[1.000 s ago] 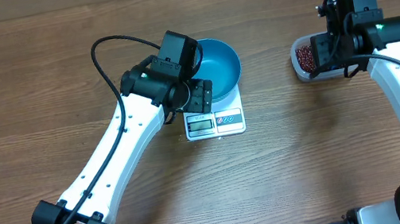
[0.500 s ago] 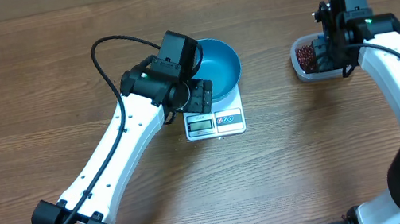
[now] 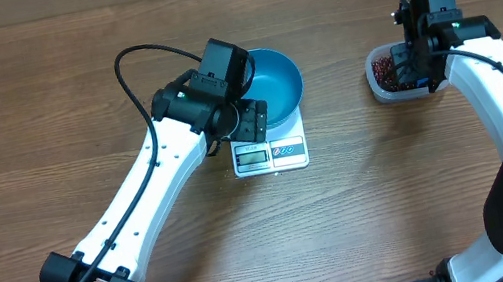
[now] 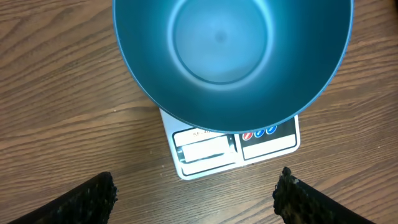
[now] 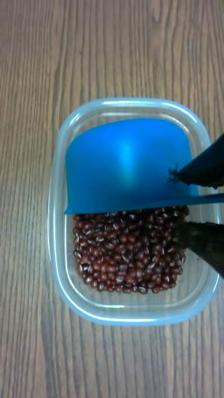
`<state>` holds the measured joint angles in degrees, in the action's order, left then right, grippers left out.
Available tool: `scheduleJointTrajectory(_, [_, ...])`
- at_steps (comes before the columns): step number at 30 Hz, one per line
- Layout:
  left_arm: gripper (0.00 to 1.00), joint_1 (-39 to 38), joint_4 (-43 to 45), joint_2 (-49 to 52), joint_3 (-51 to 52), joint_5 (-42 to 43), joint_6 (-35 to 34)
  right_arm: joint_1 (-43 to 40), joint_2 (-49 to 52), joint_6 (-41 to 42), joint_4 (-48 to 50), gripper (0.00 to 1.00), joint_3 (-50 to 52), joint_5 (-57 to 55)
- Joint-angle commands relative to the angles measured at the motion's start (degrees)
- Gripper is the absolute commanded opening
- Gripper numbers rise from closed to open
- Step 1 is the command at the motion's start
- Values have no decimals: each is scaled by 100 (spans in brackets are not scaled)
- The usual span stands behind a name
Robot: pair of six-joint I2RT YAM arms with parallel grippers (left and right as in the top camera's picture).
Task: Scoop item into bowl and weigh 150g on scale
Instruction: 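Lower the cup into the red beans with the right gripper, then move the left gripper down to the scale's front buttons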
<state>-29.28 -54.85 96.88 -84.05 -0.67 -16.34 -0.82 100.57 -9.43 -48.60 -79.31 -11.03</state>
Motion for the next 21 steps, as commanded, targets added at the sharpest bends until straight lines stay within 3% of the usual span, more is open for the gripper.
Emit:
scheduleJointTrajectory(1, [85,-39,13,33,-81,46,-61,-44,61,-11,44,19,42,-273])
scheduleJointTrajectory(8, [85,-39,26,33,-81,46,-59,-44,61,-11,168,4,42,-308])
scheduleJointTrajectory(21, [86,-37,90,33,-81,46,-61,-33,44,-9,116,4,-76,-308])
